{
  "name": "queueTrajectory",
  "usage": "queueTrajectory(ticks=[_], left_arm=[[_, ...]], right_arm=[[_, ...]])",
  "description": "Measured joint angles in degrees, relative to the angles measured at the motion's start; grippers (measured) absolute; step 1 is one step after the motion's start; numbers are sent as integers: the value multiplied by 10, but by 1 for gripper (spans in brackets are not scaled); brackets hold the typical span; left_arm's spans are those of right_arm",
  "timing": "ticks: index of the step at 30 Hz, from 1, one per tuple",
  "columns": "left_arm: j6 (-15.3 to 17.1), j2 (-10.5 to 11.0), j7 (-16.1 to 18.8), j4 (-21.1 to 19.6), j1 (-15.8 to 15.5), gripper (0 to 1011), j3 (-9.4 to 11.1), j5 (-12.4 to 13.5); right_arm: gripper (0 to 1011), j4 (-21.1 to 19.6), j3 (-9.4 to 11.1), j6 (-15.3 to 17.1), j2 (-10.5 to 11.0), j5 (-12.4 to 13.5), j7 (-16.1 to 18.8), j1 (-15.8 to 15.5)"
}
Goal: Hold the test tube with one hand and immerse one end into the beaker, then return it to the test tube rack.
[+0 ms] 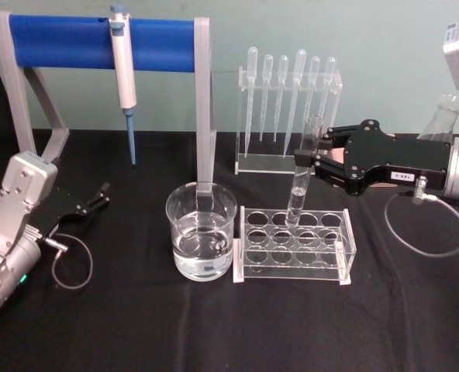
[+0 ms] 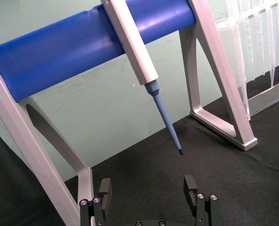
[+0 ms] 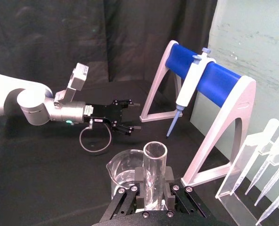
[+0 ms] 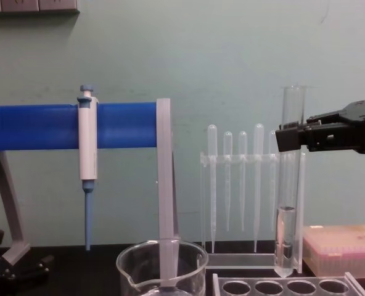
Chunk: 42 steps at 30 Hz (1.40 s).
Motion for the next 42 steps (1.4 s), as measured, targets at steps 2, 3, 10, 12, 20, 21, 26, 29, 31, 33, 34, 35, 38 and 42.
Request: queueTrajectory(ticks=[2, 3, 10, 12, 20, 21, 26, 29, 31, 33, 34, 35, 38, 42], left_arm=[[0, 0, 0, 0, 0, 1000, 0, 0], [0, 0, 0, 0, 0, 1000, 0, 0], [0, 0, 0, 0, 0, 1000, 0, 0], [0, 0, 0, 0, 0, 1000, 0, 0], [0, 0, 0, 0, 0, 1000, 0, 0], [0, 0, 0, 0, 0, 1000, 0, 0], [0, 0, 0, 0, 0, 1000, 0, 0], [0, 0, 0, 0, 0, 1000, 0, 0], [0, 0, 0, 0, 0, 1000, 0, 0], [0, 0, 0, 0, 0, 1000, 0, 0], [0, 0, 0, 0, 0, 1000, 0, 0], [0, 0, 0, 0, 0, 1000, 0, 0], [0, 0, 0, 0, 0, 1000, 0, 0], [0, 0, 0, 0, 0, 1000, 0, 0]], right_arm=[[241, 0, 0, 0, 0, 0, 0, 0], [241, 0, 0, 0, 0, 0, 0, 0], [241, 0, 0, 0, 0, 0, 0, 0], [241, 0, 0, 0, 0, 0, 0, 0], [241, 0, 0, 0, 0, 0, 0, 0], [241, 0, 0, 0, 0, 0, 0, 0], [241, -1, -15, 0, -5, 0, 2, 16], [241, -2, -24, 1, -12, -2, 2, 28], [241, -1, -34, 5, -23, -5, 3, 45], [241, 1, -40, 7, -30, -6, 3, 55], [241, 6, -48, 11, -41, -8, 3, 67], [241, 8, -52, 13, -46, -9, 3, 73], [241, 20, -69, 19, -69, -13, 3, 97], [241, 34, -88, 24, -92, -21, -6, 118]])
